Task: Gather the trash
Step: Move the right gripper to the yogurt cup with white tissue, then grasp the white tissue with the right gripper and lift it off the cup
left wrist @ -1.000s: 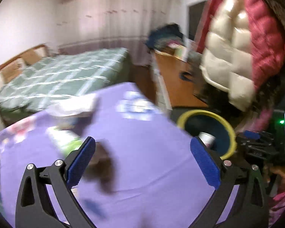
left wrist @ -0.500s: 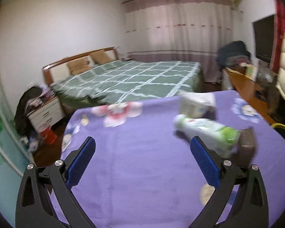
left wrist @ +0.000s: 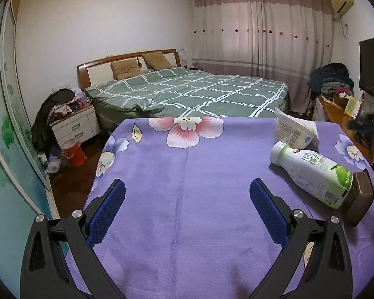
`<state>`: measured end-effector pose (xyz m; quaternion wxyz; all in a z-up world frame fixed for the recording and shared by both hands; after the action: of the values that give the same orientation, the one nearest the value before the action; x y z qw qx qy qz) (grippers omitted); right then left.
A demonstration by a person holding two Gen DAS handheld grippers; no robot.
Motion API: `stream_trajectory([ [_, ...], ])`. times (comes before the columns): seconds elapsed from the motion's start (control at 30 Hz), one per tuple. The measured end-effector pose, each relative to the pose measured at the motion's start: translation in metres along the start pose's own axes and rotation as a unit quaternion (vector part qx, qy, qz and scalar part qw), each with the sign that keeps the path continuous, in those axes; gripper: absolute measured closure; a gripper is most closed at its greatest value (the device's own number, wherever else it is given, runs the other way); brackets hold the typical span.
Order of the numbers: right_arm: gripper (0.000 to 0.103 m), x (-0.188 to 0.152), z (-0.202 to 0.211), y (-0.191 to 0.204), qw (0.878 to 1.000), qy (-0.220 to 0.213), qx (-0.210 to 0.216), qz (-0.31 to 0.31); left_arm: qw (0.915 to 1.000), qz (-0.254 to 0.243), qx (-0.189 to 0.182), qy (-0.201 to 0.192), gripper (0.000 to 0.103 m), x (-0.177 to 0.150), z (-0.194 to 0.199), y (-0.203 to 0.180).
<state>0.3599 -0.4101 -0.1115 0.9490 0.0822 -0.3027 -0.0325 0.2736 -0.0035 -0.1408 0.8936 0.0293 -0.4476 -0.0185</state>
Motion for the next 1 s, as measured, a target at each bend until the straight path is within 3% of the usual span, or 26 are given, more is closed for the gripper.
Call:
stream_trajectory([
  [0.1, 0.049, 0.019, -0.033, 0.002, 0.999, 0.019, 0.009, -0.024, 1.0000, -0.010, 0.001, -0.001, 0.005, 0.000, 0.002, -0.005],
  [0.47, 0.055, 0.047, -0.091, 0.012, 0.996, 0.064, -0.005, -0.056, 0.9999, -0.014, -0.005, 0.003, 0.005, -0.002, 0.007, -0.011],
  [0.57, 0.063, 0.051, -0.104, 0.016, 0.995, 0.081, -0.003, -0.057, 0.9997, -0.023, -0.005, 0.001, 0.005, -0.002, 0.007, -0.015],
  [0.6, 0.071, 0.050, -0.108, 0.017, 0.995, 0.086, 0.000, -0.057, 0.9997, -0.025, -0.005, 0.001, 0.005, -0.001, 0.008, -0.015],
  [0.67, 0.079, 0.051, -0.110, 0.020, 0.995, 0.087, 0.007, -0.054, 0.9995, -0.030, -0.004, 0.001, 0.005, -0.002, 0.008, -0.018],
  [0.73, 0.094, 0.050, -0.108, 0.019, 0.994, 0.088, 0.020, -0.058, 0.9994, -0.033, -0.006, 0.001, 0.005, -0.002, 0.009, -0.019],
  [0.83, 0.099, 0.047, -0.095, 0.014, 0.995, 0.075, 0.022, -0.057, 0.9994, -0.035, -0.008, 0.001, 0.005, -0.001, 0.011, -0.021],
  [1.0, 0.099, 0.038, -0.060, 0.005, 0.997, 0.046, 0.023, -0.053, 0.9989, -0.046, -0.006, -0.002, 0.005, -0.002, 0.015, -0.026],
])
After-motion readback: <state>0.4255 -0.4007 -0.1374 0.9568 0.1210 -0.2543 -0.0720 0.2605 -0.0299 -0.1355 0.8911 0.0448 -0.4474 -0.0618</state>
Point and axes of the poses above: each gripper's, at about its wrist camera, not at the fingertips, and z roughly against the way its jaws point, y to its left, x to its top, the point moved 2 cm from there along -z, roughly the way its jaws point, and after that the axes turned 5 degrees about y, right-handed, at the moved point
